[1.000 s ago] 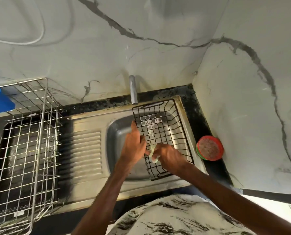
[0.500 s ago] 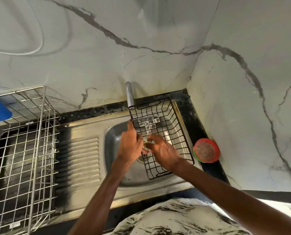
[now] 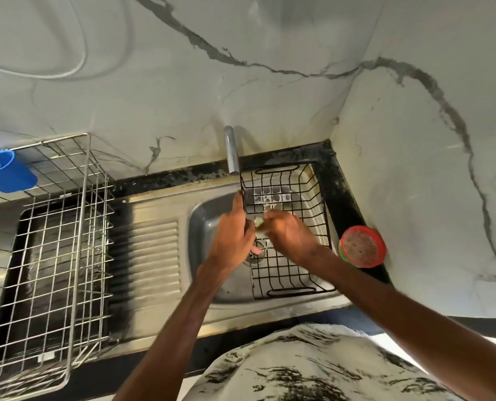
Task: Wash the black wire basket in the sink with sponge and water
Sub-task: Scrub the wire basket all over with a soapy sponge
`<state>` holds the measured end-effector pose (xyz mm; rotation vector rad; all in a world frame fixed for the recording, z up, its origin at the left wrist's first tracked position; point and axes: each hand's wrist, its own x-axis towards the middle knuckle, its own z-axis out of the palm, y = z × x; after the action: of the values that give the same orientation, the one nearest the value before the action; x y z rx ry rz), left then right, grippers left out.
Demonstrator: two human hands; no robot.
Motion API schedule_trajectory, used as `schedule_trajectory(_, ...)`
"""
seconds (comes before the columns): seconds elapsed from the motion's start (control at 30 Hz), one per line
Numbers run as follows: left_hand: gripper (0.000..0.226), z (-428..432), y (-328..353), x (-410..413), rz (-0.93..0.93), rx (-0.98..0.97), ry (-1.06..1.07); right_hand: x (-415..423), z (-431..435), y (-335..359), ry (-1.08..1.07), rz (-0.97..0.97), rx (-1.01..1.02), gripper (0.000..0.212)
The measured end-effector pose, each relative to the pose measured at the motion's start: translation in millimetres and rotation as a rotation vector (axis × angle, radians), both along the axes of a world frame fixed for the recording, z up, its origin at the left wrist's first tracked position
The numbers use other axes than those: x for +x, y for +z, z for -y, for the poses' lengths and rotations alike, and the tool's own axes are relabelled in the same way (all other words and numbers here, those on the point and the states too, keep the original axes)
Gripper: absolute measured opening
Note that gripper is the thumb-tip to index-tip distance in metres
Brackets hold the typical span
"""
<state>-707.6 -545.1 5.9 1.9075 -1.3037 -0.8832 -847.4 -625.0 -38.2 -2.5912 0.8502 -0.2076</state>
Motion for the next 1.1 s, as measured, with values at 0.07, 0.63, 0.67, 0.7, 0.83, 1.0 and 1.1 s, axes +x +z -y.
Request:
schedule_trajectory(0.07, 0.078, 1, -1, 3, 0.008, -0.015, 0.034, -13, -21, -16, 0.014, -0.062, 0.022, 0.028)
schedule_trajectory(0.63, 0.084, 5, 1, 5, 0.187, -0.078, -0.027, -22, -34, -16, 0.051, -0.077, 0.309, 0.012)
schedule_trajectory(0.67, 0.084, 5, 1, 4, 0.18, -0.071, -0.027, -22, -31, -17, 0.019, -0.076, 0.339, 0.013)
schedule_trajectory(0.7, 0.085, 6, 0, 4, 0.167, -0.069, -0.025, -21, -30, -16, -0.004, -0.082, 0.341, 0.014)
schedule_trajectory(0.83, 0.089, 9, -8, 2, 0.093, -0.041, -0.028, -28, -28, -5, 0.004, -0.139, 0.414, 0.006)
schedule_trajectory(1.0, 0.09, 4, -13, 0, 0.039, -0.031, -0.042, -38, 12, 19, -0.097, -0.014, 0.248, 0.018)
schedule_trajectory(1.1, 0.083, 1, -6, -1, -0.042, -0.031, -0.05, -30, 33, 28, -0.276, 0.135, 0.116, 0.046)
